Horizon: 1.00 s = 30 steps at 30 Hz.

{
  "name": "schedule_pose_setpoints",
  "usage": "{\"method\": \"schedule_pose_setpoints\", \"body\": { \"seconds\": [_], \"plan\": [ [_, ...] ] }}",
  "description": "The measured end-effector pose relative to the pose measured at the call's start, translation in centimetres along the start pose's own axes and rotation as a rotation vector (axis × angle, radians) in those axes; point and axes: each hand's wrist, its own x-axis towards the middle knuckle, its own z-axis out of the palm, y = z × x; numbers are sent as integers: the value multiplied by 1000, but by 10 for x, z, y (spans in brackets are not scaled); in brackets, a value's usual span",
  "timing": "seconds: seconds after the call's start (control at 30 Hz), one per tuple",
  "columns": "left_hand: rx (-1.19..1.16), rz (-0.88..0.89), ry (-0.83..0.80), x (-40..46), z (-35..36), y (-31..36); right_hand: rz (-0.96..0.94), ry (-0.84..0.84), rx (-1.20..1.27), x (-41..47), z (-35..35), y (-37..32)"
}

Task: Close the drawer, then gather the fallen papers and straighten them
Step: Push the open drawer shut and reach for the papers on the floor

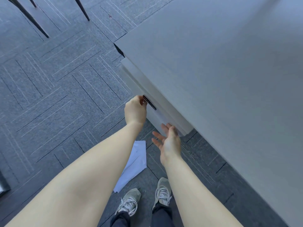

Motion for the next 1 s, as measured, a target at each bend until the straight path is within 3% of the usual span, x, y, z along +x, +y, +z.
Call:
{"method": "schedule_pose_setpoints", "body": {
  "seconds": [0.17,0.4,0.7,0.87,1.0],
  "plan": [
    [34,32,39,7,11,10,-20,-13,-47,11,-7,-9],
    [266,144,-13,9,14,2,-45,-46,-110,13,-10,-7],
    [-55,-79,-266,13,-2,-15,-72,-52,-174,12,-7,2],
    [39,-214,-307,-48,-48,-107,11,-72,-388,-3,8,41],
    [104,-331,-421,-88,-82,-221,98,-90,-498,-2,21,123]
  ]
}}
